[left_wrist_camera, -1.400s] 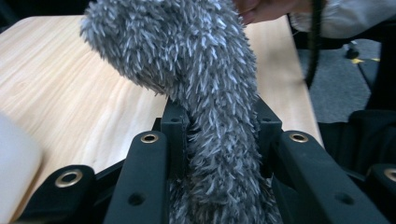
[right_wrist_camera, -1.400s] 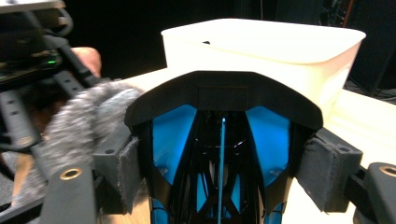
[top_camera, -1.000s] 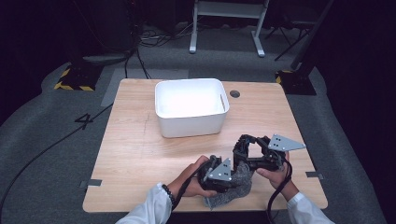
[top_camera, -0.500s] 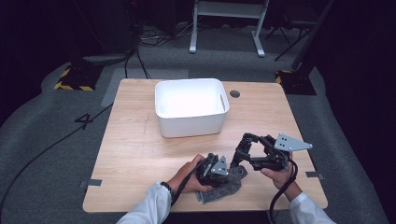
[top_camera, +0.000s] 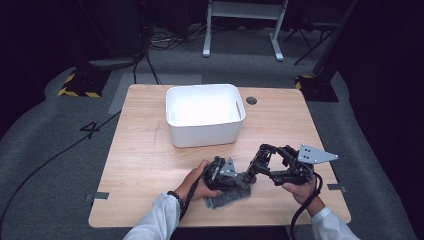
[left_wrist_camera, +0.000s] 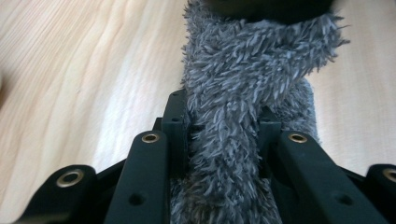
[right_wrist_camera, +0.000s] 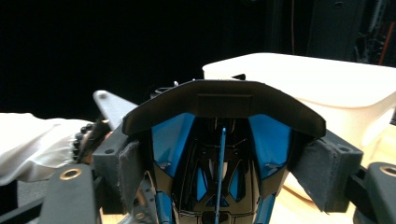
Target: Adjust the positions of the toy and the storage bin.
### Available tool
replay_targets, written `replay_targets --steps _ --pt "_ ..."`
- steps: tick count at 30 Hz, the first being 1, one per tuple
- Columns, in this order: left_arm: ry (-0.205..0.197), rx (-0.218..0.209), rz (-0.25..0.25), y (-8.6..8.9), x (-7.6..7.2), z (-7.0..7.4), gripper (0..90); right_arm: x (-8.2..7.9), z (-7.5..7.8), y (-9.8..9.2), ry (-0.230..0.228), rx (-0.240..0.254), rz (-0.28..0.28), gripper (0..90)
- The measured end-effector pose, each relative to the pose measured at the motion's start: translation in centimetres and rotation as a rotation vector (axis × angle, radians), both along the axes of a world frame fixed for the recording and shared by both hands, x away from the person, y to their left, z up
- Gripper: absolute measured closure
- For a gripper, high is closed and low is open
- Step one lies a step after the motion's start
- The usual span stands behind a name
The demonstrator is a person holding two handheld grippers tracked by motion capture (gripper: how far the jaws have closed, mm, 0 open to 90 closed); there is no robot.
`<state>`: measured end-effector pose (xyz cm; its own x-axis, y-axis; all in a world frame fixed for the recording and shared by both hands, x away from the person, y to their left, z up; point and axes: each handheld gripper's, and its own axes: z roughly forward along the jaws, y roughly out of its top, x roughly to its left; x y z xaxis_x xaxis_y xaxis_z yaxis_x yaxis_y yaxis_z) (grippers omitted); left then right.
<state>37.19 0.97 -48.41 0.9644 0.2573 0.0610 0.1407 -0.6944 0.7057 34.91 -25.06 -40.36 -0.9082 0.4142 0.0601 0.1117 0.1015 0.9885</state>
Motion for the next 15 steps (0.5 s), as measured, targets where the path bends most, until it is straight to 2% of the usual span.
replay_targets --steps 4,8,10,12,15 --pt "0.003 0.002 0.044 0.4 0.5 0.1 67.5 -0.2 0.0 0.3 -0.003 -0.003 0.039 25.2" --pt "0.029 -0.043 0.122 1.3 1.5 0.1 67.6 -0.3 -0.1 0.7 0.008 0.007 0.093 25.3" --pt "0.043 -0.072 0.127 1.7 1.6 0.3 67.6 -0.5 -0.2 1.0 0.005 -0.014 0.104 25.3" --pt "0.037 -0.086 0.114 1.8 1.5 0.7 67.6 -0.5 -0.4 1.3 0.008 -0.024 0.118 25.3" --pt "0.025 -0.132 0.083 1.5 0.8 1.7 67.6 -0.6 -0.6 1.8 0.011 -0.04 0.135 25.3"
